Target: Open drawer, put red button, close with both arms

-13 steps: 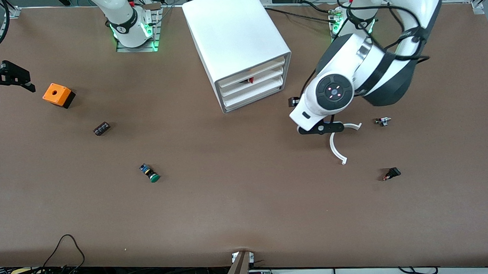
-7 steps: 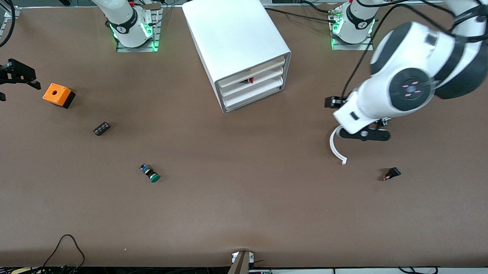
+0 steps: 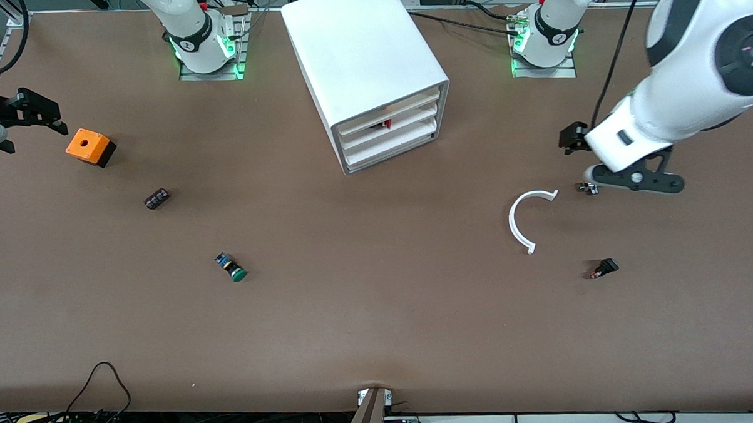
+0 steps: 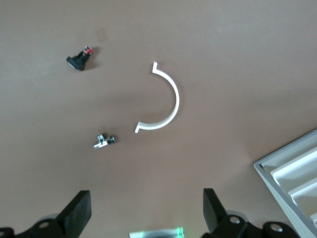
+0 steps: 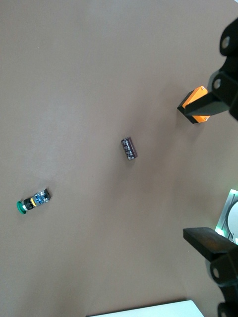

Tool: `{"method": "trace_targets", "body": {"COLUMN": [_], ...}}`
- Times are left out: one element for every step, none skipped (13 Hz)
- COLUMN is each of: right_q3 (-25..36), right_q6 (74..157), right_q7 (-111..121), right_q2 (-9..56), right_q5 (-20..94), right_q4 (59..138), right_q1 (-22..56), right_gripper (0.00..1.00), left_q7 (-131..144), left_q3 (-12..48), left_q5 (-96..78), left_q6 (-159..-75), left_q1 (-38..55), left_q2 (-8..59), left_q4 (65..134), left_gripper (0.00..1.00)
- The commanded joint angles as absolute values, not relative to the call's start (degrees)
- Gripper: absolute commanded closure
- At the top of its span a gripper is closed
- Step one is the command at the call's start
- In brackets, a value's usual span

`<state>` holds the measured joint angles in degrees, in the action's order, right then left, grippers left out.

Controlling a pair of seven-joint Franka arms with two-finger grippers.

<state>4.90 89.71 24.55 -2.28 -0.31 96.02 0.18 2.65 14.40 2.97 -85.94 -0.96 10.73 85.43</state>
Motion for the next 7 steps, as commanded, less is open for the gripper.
{"method": "trace_targets", "body": {"right_q3": [4.57, 4.57, 4.57, 4.57, 4.57, 4.74, 4.83], "right_q6": [88.94, 88.95, 88.86, 88.77, 88.77, 88.94, 88.51], "right_q7": [24.17, 24.08, 24.08, 24.00, 23.91, 24.25, 24.26], "right_q2": [-2.37, -2.37, -2.37, -2.37, -2.37, -2.29, -2.02], "right_q5": [-0.44, -0.35, -0.35, -0.44, -0.44, -0.44, -0.44], "right_q4": [94.75, 94.75, 94.75, 94.75, 94.75, 94.75, 94.75], "right_q1": [-0.09, -0.09, -0.09, -0.09, -0.09, -0.17, -0.26], "right_gripper": [0.00, 0.00, 0.00, 0.00, 0.00, 0.00, 0.00], "left_q7": [-3.23, -4.64, -4.14, -4.04, -4.30, -4.74, -4.75], "left_q3": [8.45, 5.83, 2.58, 1.59, 1.23, 1.06, 1.05], "left_q5": [0.00, 0.09, 0.09, -0.09, -0.44, -0.44, -0.53], "left_q6": [-96.65, -98.51, -99.22, -99.40, -99.40, -99.32, -98.97], "left_q1": [0.88, 2.10, 4.63, 4.83, 4.83, 4.83, 4.83], "left_q2": [2.20, 2.02, 1.24, 1.14, 0.97, 0.88, 0.70], "left_q4": [97.81, 97.82, 97.91, 97.82, 97.65, 97.65, 97.47], "left_gripper": [0.01, 0.01, 0.01, 0.00, 0.00, 0.01, 0.00]}}
